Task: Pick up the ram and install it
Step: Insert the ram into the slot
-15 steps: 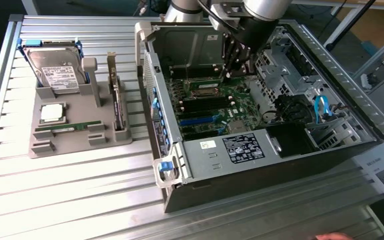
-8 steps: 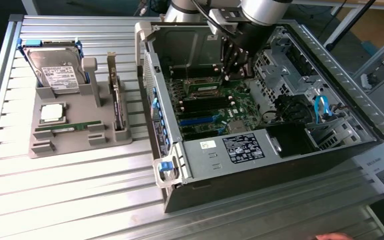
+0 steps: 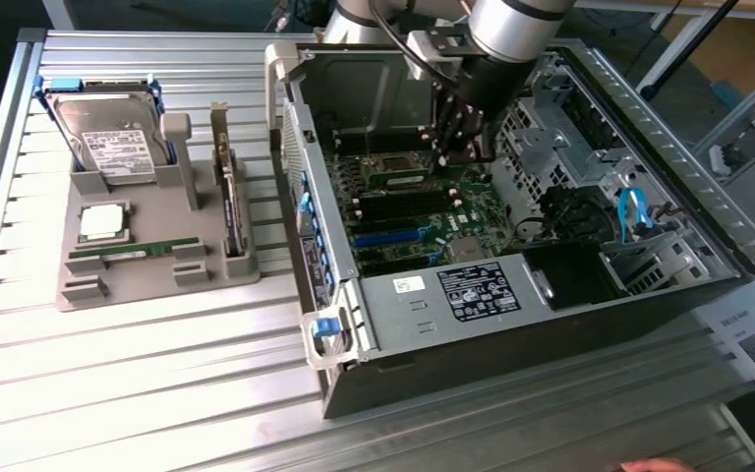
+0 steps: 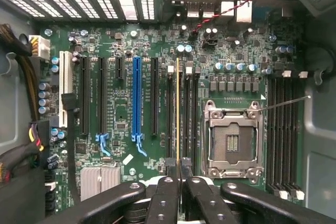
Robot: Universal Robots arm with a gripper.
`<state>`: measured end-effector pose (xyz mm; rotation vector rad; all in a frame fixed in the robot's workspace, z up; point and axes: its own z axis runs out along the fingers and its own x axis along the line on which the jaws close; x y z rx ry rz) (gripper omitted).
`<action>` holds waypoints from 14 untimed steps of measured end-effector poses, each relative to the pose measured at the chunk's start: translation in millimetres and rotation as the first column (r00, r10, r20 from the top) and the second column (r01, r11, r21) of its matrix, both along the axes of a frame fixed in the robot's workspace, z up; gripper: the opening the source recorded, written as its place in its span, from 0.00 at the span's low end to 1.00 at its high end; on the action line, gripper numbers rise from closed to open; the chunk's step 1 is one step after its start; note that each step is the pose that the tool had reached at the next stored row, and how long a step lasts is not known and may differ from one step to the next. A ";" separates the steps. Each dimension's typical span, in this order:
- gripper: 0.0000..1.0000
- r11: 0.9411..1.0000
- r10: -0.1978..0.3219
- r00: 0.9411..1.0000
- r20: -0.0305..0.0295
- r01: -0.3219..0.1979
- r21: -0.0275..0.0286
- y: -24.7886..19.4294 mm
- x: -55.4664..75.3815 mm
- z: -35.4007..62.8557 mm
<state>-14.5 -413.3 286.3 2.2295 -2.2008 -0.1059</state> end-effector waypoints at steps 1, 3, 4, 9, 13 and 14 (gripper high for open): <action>0.12 1.000 0.000 1.000 0.000 0.000 0.000 0.0 -0.1 -1.2; 0.12 1.000 0.000 1.000 0.000 0.000 0.000 0.0 -0.1 -3.7; 0.12 1.000 0.000 1.000 0.000 0.000 0.000 0.0 -0.2 -4.9; 0.12 1.000 0.000 1.000 0.000 0.000 0.000 0.0 -0.4 -10.9; 0.12 1.000 0.000 1.000 0.000 0.000 0.000 0.0 -0.6 -15.5; 0.12 1.000 0.000 1.000 0.000 0.000 0.000 0.0 -0.7 -16.7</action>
